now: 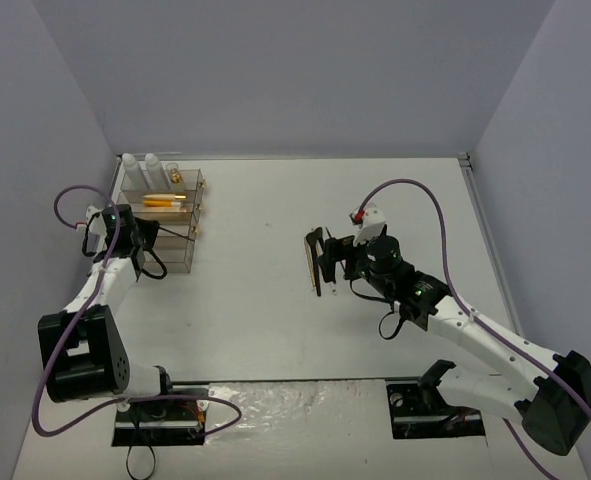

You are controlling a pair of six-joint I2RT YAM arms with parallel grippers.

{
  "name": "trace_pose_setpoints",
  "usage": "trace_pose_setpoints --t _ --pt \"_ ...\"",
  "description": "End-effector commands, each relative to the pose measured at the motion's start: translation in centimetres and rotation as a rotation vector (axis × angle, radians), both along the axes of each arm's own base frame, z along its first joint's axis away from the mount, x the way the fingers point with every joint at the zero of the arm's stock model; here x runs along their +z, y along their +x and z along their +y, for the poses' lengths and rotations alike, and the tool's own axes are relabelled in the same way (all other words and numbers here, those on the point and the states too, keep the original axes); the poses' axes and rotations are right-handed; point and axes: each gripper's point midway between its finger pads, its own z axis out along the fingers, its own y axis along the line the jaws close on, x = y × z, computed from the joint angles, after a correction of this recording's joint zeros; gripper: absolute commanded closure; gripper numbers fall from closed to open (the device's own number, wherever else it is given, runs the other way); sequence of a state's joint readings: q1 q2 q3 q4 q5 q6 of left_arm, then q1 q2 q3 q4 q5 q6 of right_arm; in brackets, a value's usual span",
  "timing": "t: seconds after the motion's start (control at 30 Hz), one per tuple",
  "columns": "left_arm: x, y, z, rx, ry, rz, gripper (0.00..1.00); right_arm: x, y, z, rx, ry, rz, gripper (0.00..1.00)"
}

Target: Organize the makeup

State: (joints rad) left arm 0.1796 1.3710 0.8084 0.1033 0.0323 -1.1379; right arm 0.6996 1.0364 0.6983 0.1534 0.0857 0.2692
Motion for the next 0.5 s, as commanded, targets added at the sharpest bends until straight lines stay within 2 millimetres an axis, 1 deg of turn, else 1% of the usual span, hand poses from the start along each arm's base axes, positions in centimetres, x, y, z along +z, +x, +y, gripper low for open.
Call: trace_pose_setpoints --t 0.0,0.07,0.27,0.47 --pt "6.1 4.4 3.1 0.132 -0.017 -0.248 1.0 1.4 0.8 -0.8 -0.024 -0.012 -0.07 0.0" --pt "5.7 5.0 3.8 0.156 -0.025 -0.251 1.0 1.1 0.8 -1.0 -0.022 -0.022 -0.071 0.0" --pt "3.4 6.1 4.8 0.215 -0.067 -0.235 1.0 0.2 0.9 -1.7 -0.031 -0.051 -0.063 0.0" --pt "2.3 7.1 5.5 0.235 -0.087 -0.224 1.0 0.1 1.0 -2.0 -0.032 -0.057 -0.065 0.0"
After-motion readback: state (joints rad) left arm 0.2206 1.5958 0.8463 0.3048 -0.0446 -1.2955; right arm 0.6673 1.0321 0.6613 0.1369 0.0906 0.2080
